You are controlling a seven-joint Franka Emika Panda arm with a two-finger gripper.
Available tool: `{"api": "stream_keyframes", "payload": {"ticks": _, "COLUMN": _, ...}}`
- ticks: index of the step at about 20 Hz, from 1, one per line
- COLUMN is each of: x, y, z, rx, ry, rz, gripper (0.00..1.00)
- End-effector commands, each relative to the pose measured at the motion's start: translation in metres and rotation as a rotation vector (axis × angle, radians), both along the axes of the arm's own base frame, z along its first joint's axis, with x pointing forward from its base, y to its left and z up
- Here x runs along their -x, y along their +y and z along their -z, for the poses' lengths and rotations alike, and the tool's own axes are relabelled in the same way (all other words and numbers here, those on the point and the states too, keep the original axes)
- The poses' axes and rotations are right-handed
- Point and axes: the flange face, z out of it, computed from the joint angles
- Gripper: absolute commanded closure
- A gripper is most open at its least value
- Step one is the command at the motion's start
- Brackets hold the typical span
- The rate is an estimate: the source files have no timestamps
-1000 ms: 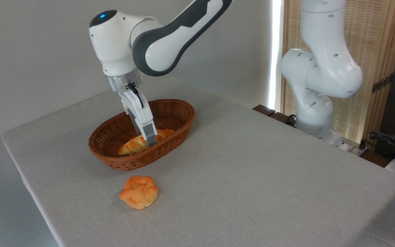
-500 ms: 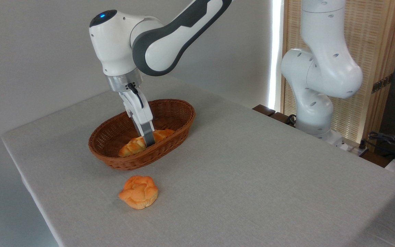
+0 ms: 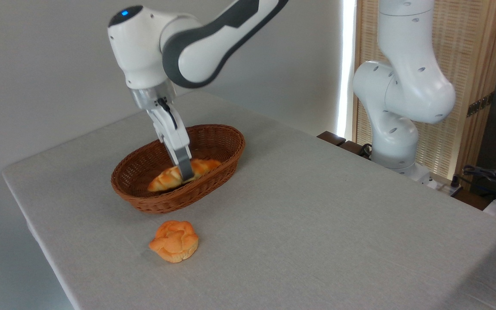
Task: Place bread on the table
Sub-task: 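Lift the braided roll out of the basket and carry it beside the basket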
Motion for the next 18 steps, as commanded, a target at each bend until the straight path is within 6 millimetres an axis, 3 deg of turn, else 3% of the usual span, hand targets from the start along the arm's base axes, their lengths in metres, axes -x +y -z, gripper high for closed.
{"api": "stream_keyframes", "payload": {"ticks": 1, "x": -0.004, "y": -0.005, "z": -0.036, "rx": 0.066, "ry": 0.04, "rz": -0.029, "gripper": 0.64}}
{"api": "stream_keyframes", "payload": {"ticks": 6, "x": -0.012, "y": 0.0, "z": -0.059, "rx": 0.097, "ry": 0.028, "rz": -0.055, "gripper": 0.63}}
{"api": "stream_keyframes", "payload": {"ticks": 11, "x": -0.019, "y": 0.025, "z": -0.076, "rx": 0.081, "ry": 0.053, "rz": -0.076, "gripper": 0.63}}
{"api": "stream_keyframes", "payload": {"ticks": 15, "x": -0.014, "y": 0.054, "z": -0.085, "rx": 0.032, "ry": 0.072, "rz": -0.052, "gripper": 0.63}}
{"api": "stream_keyframes", "payload": {"ticks": 18, "x": -0.006, "y": 0.111, "z": -0.083, "rx": -0.095, "ry": 0.113, "rz": 0.027, "gripper": 0.63}}
